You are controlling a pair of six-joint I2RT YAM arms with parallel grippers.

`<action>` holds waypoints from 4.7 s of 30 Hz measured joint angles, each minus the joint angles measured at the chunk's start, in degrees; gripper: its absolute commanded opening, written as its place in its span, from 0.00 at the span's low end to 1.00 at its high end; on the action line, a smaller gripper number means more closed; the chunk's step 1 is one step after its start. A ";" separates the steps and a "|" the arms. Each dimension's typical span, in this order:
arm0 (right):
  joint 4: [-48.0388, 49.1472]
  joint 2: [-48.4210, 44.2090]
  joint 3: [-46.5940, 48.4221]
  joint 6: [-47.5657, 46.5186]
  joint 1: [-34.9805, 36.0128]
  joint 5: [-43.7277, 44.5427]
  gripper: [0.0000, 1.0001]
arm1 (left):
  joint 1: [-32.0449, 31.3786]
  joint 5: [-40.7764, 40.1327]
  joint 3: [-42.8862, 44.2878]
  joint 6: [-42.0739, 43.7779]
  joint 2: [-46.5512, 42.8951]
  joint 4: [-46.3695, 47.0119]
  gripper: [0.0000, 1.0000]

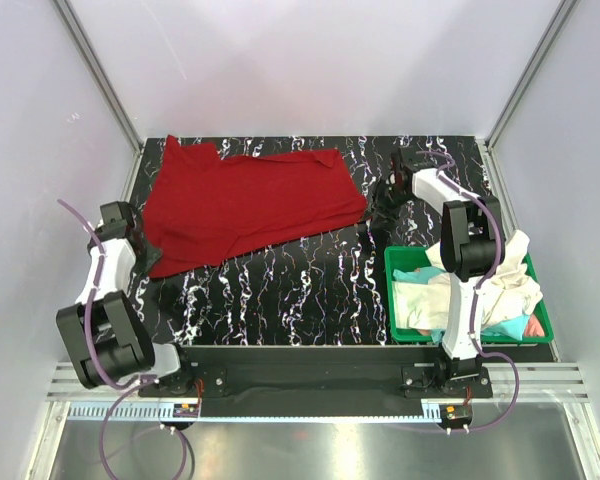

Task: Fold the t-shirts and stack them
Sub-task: Fold the tshirt

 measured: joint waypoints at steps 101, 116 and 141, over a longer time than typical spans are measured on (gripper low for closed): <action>0.76 -14.36 -11.23 -5.20 8.76 7.52 0.45 | -34.29 -3.87 8.57 17.53 19.54 -3.50 0.36; 0.74 -13.62 -11.23 -5.22 8.66 6.58 0.45 | -35.15 -4.24 7.76 17.84 19.54 -3.23 0.45; 7.80 -7.56 -9.70 6.45 8.37 1.16 0.19 | -35.26 -6.99 18.49 17.97 19.54 -3.96 0.00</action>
